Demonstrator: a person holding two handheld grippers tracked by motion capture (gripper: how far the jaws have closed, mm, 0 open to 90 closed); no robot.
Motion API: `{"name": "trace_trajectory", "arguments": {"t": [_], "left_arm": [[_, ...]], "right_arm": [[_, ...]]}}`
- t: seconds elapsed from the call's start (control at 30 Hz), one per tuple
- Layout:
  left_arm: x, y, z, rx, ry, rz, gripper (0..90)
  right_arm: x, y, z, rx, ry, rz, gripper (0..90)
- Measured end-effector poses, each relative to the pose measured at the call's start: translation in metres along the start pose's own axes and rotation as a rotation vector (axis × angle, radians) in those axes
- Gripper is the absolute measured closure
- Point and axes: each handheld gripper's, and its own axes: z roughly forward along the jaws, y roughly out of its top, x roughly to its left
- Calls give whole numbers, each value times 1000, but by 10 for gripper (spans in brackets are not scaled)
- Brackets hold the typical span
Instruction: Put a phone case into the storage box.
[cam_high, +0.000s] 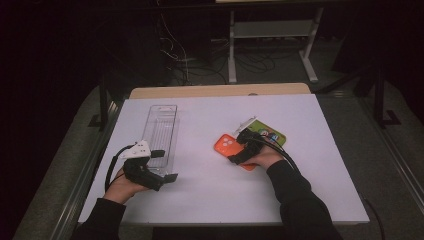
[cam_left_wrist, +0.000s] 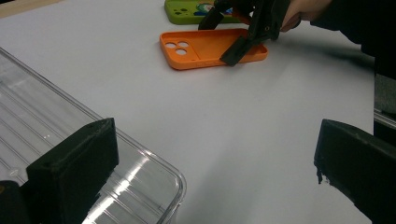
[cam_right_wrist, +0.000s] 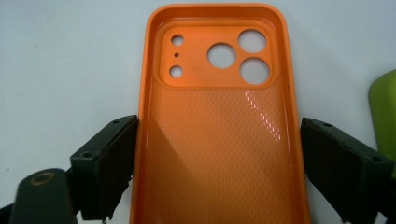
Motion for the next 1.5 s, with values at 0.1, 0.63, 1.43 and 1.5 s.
{"name": "trace_trajectory", "arguments": {"t": [0.1,0.63,1.43,1.5], "left_arm": [[0,0,0,0,1,0,0],[0,0,0,0,2,0,0],[0,14,10,14,-42,7,0],[-1,19,12,9,-53,9,0]], "right_arm": [[3,0,-1,7,-10,-8,143],[3,-1,-2,4,-14,1,155],[-23,-2,-54,-19,104,-16,155],[-23,-4,-57,-11,111,-22,155]]}}
